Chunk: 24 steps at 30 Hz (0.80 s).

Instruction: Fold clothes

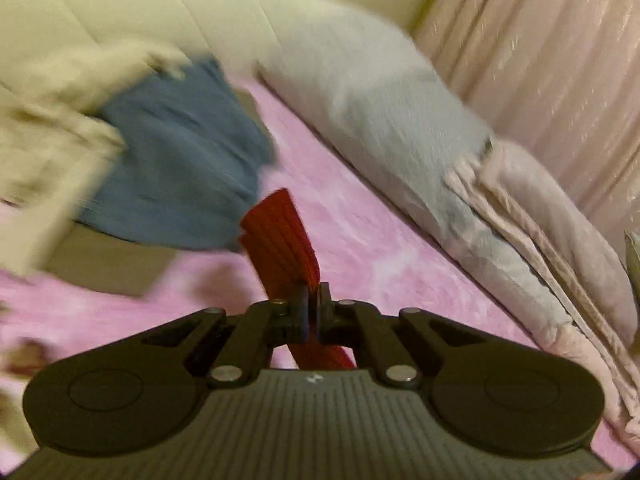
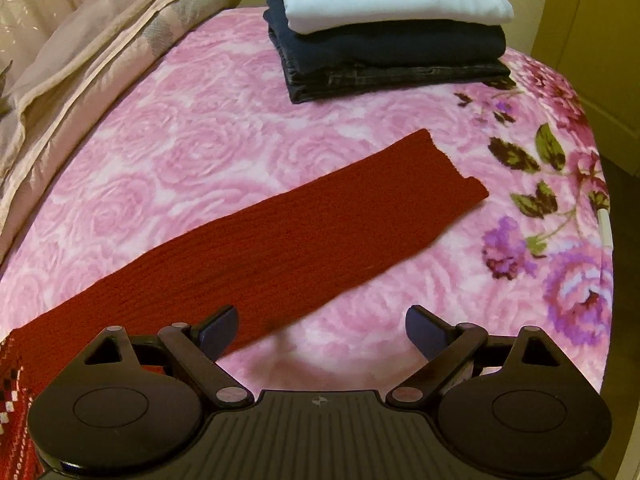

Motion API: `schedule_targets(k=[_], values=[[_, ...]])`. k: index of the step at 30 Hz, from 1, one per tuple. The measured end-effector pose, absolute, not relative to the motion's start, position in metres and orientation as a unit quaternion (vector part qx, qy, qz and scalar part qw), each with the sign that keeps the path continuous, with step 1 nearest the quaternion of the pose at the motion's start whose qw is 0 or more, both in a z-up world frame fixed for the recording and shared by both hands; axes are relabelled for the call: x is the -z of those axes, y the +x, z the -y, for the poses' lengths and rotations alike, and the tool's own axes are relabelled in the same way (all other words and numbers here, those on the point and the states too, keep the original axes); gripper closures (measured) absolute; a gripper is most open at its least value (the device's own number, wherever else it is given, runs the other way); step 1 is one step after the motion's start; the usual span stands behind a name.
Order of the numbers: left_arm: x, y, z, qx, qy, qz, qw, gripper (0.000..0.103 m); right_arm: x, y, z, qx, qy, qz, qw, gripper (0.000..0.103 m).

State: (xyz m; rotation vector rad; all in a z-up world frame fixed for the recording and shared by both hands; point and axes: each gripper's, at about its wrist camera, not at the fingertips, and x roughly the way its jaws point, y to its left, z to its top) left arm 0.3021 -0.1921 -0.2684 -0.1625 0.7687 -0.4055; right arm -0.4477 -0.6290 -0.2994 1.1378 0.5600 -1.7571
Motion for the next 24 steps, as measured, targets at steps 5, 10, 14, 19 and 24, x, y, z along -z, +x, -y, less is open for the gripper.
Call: schedule_targets(k=[5, 10, 14, 19, 24], values=[[0.318, 0.258, 0.126, 0.112, -0.044, -0.454, 0.883, 0.098, 0.312, -0.431, 0.631, 0.695, 0.472, -0.253, 0.48, 0.01], [0.345, 0.247, 0.122, 0.045, 0.023, -0.475, 0.878, 0.098, 0.307, -0.414, 0.635, 0.668, 0.443, -0.293, 0.521, 0.01], [0.307, 0.239, 0.139, 0.078, 0.003, -0.44, 0.895, 0.097, 0.294, -0.398, 0.641, 0.648, 0.38, -0.34, 0.566, 0.01], [0.284, 0.25, 0.225, 0.226, 0.022, -0.453, 0.862, 0.085, 0.29, -0.349, 0.661, 0.57, 0.358, -0.34, 0.656, 0.01], [0.286, 0.253, 0.37, 0.42, 0.031, -0.476, 0.772, 0.08, 0.295, -0.26, 0.712, 0.44, 0.378, -0.31, 0.753, 0.011]])
